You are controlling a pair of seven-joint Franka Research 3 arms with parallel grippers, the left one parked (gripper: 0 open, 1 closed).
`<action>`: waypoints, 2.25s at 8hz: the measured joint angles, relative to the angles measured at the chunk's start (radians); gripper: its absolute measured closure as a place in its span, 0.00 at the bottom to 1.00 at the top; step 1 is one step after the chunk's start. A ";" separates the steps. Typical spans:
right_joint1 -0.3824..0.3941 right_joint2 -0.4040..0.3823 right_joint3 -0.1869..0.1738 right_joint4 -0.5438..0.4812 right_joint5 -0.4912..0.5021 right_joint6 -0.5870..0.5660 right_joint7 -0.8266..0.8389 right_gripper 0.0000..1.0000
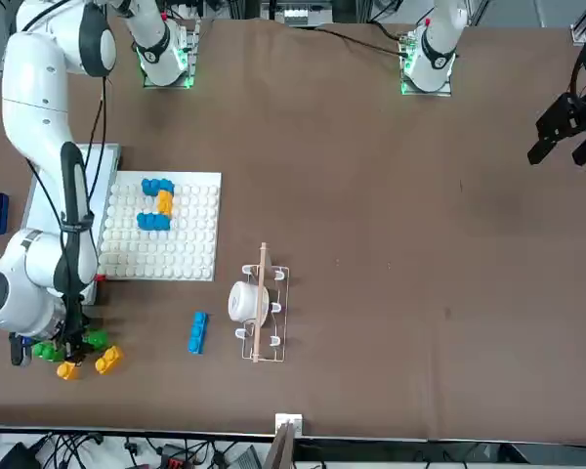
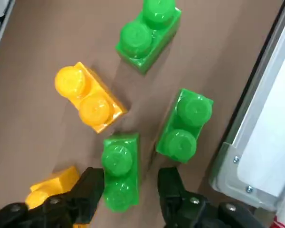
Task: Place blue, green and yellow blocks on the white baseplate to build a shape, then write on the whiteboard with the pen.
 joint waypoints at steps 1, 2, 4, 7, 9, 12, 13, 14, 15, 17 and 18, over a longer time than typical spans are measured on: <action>0.000 0.002 0.000 0.000 0.000 0.003 0.000 0.34; 0.000 0.005 0.000 0.000 0.000 0.014 0.000 0.34; -0.001 0.009 0.000 0.000 0.000 0.034 0.000 0.34; 0.000 0.009 0.000 0.000 0.000 0.047 0.000 0.37; 0.000 0.009 0.000 0.000 0.000 0.048 -0.019 0.38; 0.000 0.009 0.000 0.000 0.000 0.049 -0.028 0.54; 0.000 0.004 -0.002 0.003 -0.004 0.047 -0.028 0.70; 0.001 0.004 -0.001 0.003 -0.004 0.048 -0.028 0.71; 0.002 0.005 -0.001 0.003 -0.004 0.051 -0.029 0.71; 0.002 0.005 -0.001 0.003 -0.004 0.051 -0.030 0.71; 0.003 0.005 0.000 0.005 -0.004 0.051 -0.036 0.71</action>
